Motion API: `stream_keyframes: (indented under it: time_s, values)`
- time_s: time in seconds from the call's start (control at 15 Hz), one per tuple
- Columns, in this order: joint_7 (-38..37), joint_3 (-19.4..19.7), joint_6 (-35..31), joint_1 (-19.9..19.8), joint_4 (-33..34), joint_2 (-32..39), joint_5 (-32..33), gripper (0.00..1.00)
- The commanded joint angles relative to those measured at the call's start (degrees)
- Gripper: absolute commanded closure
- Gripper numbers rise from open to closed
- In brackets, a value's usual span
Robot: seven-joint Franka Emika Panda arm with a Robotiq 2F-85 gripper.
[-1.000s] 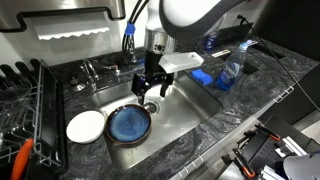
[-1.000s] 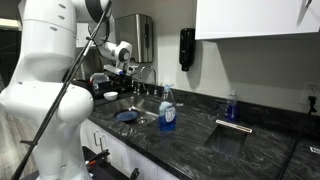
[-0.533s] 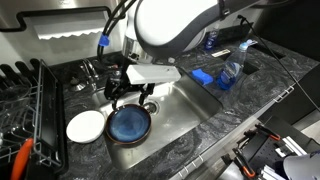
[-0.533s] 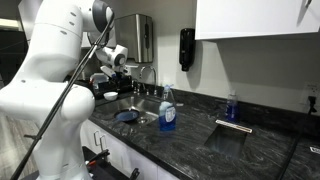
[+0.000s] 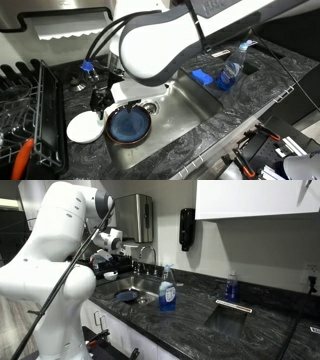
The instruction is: Move the white bowl to the right side of the sink
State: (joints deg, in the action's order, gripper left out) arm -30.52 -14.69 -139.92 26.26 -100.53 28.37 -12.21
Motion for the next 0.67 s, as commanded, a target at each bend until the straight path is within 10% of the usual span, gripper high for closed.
stream_keyframes:
  time_s: [0.0,0.6]
  values:
    - [-0.1,1.4,-2.0,2.3,3.9,3.9,2.8,0.00]
    - [-0.1,3.4,-1.3,4.6,10.2,10.3,6.4,0.00]
